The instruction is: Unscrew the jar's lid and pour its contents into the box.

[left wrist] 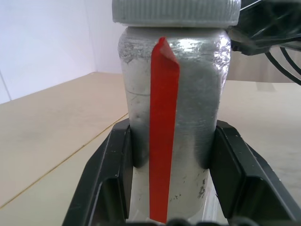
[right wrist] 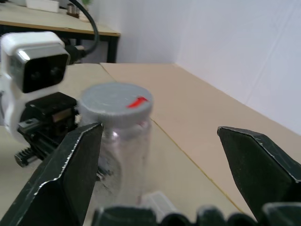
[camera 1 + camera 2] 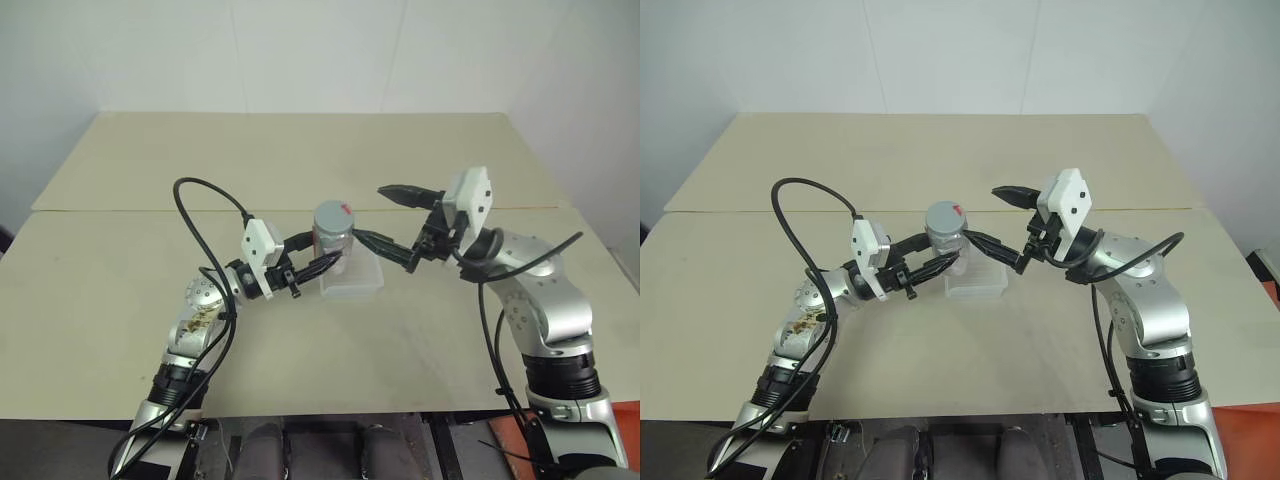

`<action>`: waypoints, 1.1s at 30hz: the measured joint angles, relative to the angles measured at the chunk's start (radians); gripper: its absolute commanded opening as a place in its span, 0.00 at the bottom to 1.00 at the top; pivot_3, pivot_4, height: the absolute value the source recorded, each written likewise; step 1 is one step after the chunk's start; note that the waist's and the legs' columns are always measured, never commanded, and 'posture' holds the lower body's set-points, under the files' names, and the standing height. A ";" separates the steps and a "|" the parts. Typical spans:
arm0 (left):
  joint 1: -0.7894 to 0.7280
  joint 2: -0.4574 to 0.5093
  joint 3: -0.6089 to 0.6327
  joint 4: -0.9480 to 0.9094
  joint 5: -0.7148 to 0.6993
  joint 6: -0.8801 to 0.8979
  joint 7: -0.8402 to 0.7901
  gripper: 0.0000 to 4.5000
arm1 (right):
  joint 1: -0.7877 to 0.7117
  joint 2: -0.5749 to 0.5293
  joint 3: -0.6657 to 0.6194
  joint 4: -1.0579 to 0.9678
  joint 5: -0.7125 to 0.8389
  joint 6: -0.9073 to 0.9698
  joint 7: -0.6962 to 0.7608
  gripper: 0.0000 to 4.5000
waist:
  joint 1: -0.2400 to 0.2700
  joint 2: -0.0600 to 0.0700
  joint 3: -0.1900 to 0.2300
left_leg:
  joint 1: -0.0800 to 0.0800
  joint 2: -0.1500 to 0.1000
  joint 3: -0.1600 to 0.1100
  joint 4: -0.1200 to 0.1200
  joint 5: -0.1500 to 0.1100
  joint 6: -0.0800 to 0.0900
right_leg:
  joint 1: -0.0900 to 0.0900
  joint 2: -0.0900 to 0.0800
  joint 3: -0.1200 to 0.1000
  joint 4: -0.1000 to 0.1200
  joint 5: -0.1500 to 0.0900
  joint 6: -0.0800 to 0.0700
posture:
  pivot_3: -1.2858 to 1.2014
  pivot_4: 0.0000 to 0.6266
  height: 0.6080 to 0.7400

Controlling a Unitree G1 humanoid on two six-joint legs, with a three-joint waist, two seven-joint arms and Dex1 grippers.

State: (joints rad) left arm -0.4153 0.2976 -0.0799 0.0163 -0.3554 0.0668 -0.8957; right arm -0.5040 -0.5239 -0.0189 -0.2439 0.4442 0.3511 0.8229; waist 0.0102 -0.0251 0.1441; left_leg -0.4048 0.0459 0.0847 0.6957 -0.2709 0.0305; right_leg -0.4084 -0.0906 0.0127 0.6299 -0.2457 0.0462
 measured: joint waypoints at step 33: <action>0.002 -0.017 -0.011 0.000 0.001 -0.001 -0.003 0.43 | -0.037 0.028 0.091 -0.077 -0.029 -0.012 0.000 0.99 | 0.000 0.000 0.000 | 0.000 0.000 0.000 0.000 0.000 0.000 | 0.000 0.000 0.000 0.000 0.000 0.000 | 0.52 0.24 1.00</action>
State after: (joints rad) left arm -0.4131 0.2804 -0.0906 0.0162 -0.3549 0.0661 -0.8983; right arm -0.5412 -0.4954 0.0720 -0.3212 0.4149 0.3388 0.8231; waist 0.0102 -0.0251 0.1441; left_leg -0.4047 0.0458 0.0844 0.6958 -0.2709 0.0305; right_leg -0.4083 -0.0906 0.0129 0.6297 -0.2457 0.0462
